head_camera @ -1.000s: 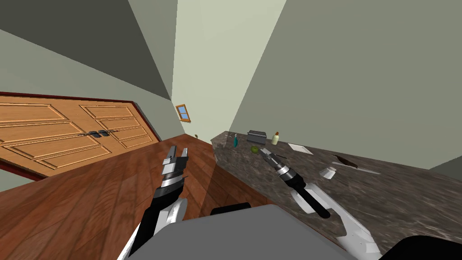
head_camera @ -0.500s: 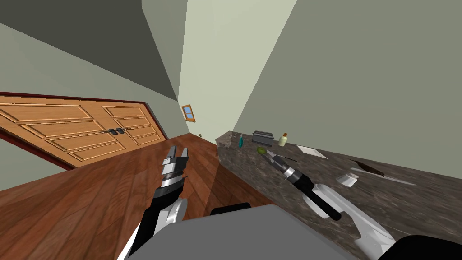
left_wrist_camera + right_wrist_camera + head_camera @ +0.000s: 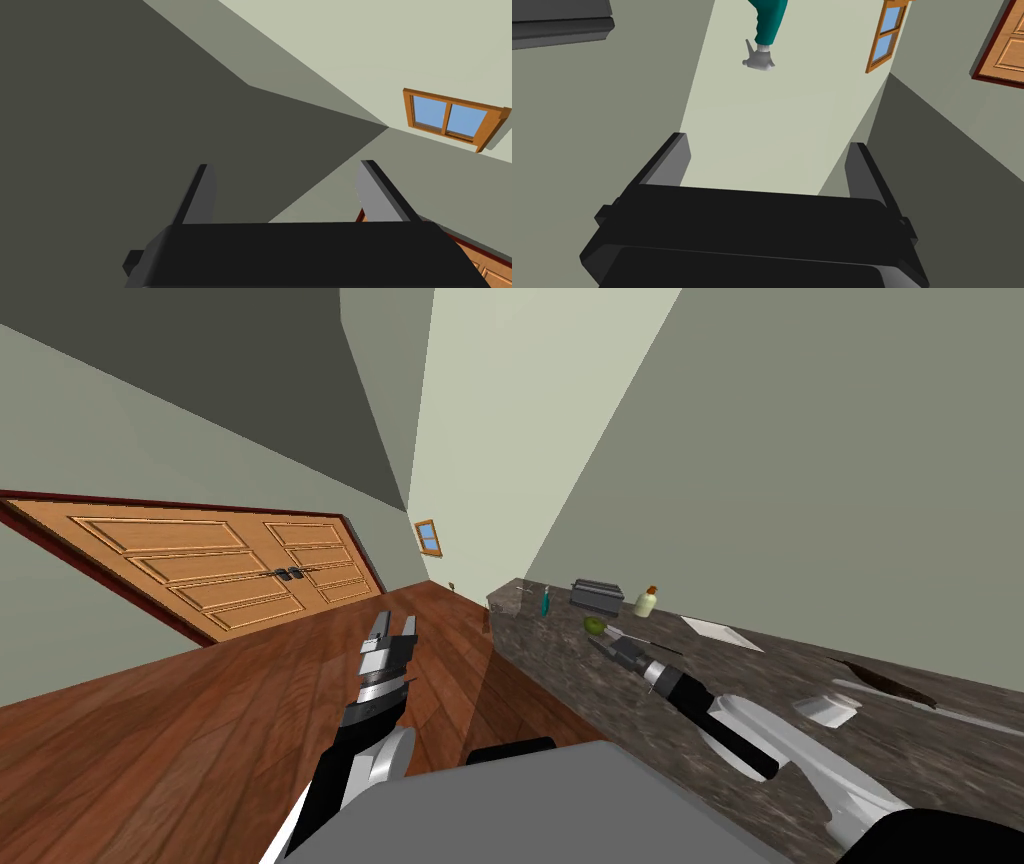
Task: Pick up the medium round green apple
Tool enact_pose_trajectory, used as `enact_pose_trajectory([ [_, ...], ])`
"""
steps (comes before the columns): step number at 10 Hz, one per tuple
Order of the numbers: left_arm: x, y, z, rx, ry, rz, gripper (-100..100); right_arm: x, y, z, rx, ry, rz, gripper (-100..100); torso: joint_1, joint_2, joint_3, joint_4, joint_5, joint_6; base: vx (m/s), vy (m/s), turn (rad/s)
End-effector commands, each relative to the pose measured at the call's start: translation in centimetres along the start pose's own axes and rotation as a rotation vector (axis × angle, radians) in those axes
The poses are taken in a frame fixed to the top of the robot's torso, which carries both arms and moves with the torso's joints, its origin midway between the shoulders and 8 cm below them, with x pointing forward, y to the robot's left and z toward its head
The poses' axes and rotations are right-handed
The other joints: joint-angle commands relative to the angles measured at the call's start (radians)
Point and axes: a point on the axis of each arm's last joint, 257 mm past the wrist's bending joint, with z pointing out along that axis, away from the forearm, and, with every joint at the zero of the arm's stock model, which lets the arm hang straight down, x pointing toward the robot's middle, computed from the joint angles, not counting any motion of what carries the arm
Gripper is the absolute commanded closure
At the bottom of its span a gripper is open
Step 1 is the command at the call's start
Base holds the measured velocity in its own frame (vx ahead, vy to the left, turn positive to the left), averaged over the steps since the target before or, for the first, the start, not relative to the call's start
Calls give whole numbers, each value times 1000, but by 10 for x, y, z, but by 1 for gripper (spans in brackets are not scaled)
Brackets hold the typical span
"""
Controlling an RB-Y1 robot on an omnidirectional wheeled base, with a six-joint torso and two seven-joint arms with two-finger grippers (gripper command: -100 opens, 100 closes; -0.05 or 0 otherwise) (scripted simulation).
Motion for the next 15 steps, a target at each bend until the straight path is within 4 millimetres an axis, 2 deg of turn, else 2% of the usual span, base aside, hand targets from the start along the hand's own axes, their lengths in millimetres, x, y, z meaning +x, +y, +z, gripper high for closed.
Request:
enact_pose_trajectory([
  [1, 0, 0, 0, 0, 0, 0, 0, 11, -13, -6, 12, 48, -48, -100, 0, 0, 0, 0, 0, 0, 33, 69, 62],
  [2, 0, 0, 0, 0, 0, 0, 0, 25, -31, -16, 28, 112, -109, -100, -1, 0, 0, 0, 0, 0, 42, 67, 137],
  [3, 0, 0, 0, 0, 0, 0, 0, 25, -31, -16, 27, 114, -113, -100, -1, 0, 0, 0, 0, 0, 31, 50, 67],
  [5, 0, 0, 0, 0, 0, 0, 0, 49, -63, -40, 53, 235, -225, -100, -2, 0, 0, 0, -1, 0, 38, 57, 169],
  [6, 0, 0, 0, 0, 0, 0, 0, 52, -66, -42, 54, 248, -236, -100, -2, -1, 0, 0, 0, 0, 39, 49, 70],
  [9, 0, 0, 0, 0, 0, 0, 0, 81, -116, -87, 81, 435, -393, -100, -2, -1, -1, 0, 0, 0, 52, 53, 202],
  [10, 0, 0, 0, 0, 0, 0, 0, 84, -118, -89, 83, 448, -402, -100, -2, -2, -1, 0, 0, 0, 49, 27, 31],
  [11, 0, 0, 0, 0, 0, 0, 0, 92, -134, -106, 89, 513, -452, -100, -3, -1, 0, 0, -1, 1, 42, 25, 93],
  [12, 0, 0, 0, 0, 0, 0, 0, 92, -134, -106, 89, 513, -452, -100, -3, 0, 0, 0, -1, 0, 28, 13, 71],
  [15, 0, 0, 0, 0, 0, 0, 0, 110, -177, -158, 96, 694, -581, -100, -4, 0, 0, 0, -1, 0, 47, 21, 181],
])
